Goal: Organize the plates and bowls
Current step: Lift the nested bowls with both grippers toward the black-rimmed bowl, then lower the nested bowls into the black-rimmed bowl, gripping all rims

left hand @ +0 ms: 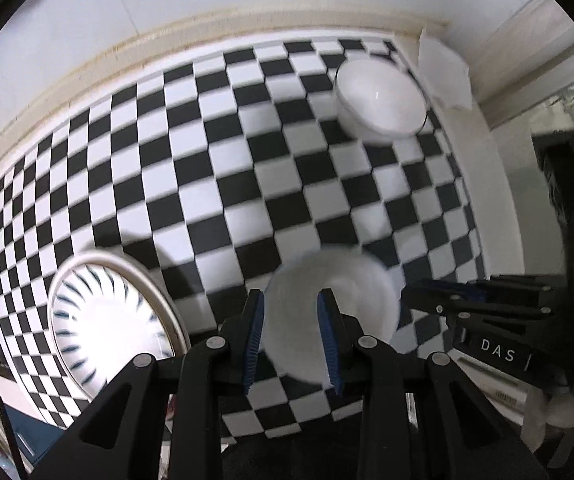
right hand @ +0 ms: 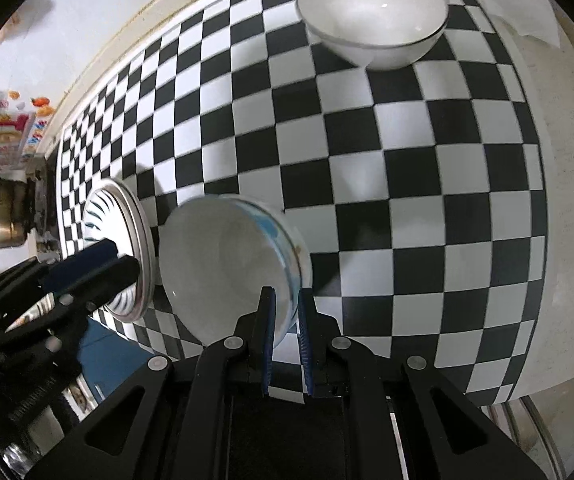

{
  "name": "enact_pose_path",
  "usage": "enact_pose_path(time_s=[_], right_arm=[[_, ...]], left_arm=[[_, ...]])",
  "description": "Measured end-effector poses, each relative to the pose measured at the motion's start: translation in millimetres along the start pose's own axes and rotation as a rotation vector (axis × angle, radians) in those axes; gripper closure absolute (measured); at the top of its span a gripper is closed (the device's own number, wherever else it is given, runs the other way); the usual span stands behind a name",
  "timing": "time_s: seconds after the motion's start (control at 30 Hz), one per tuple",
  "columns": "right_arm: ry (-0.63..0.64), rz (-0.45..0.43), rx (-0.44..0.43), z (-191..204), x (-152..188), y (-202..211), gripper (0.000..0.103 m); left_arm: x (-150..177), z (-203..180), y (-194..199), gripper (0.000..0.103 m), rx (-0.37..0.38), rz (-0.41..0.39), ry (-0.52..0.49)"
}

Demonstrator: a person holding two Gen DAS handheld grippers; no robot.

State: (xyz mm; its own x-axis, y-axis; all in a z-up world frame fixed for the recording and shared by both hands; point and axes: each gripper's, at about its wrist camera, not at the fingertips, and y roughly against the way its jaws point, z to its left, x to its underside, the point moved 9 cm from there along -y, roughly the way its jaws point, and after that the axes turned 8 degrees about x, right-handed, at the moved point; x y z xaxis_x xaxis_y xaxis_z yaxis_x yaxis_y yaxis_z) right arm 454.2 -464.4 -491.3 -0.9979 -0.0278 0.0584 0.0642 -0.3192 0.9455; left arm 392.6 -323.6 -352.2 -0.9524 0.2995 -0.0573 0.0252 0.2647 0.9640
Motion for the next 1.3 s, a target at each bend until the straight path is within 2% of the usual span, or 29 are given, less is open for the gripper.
enact_pose_path(time_s=[0.1,0.17,0.27,0.4,0.57,0.77,0.83,0.87,0.9,0.97,1.3], right_arm=[[-0.041,-0.028,-0.024,-15,-15,15,0.078],[-0.075,-0.051,-0.04,-29,-29,25,0.067],[-0.14,-0.084,-0.057,-54,-58,36,0.065],[-0.222,-0.126,-0.071,-88,-105,41,0.065],[-0.302,-0.142,-0.106,-115,-157,36,0.065],[-0.326,-0.109,-0.114,-124,-192,10,0.065],[-0.319,-0.089,-0.109,-123,-198,0,0.066],[-0.313,-0.085,-0.104,-122,-199,-3,0.074],[-0.304,-0.083,-0.093,-121,-202,-7,0.079],[-0.292,-0.086,-0.047,-123,-204,-11,0.092],[-0.242,-0.103,0.005,-113,-202,-9,0.092]], left_arm=[[-27,-5,-2,0.068,0.043,-0.004,0.017],[-49,-8,-10,0.067,0.085,0.015,0.049],[-83,-12,-23,0.067,0.149,0.03,0.093],[-135,-17,-51,0.067,0.153,0.045,0.108],[-171,-22,-91,0.067,0.166,0.124,0.135],[-184,-25,-129,0.068,0.128,0.183,0.092],[-182,-25,-135,0.075,0.108,0.192,0.078],[-181,-25,-138,0.084,0.102,0.192,0.069],[-180,-26,-139,0.087,0.105,0.19,0.062],[-179,-28,-137,0.087,0.103,0.177,0.053],[-180,-38,-113,0.087,0.078,0.12,0.017]])
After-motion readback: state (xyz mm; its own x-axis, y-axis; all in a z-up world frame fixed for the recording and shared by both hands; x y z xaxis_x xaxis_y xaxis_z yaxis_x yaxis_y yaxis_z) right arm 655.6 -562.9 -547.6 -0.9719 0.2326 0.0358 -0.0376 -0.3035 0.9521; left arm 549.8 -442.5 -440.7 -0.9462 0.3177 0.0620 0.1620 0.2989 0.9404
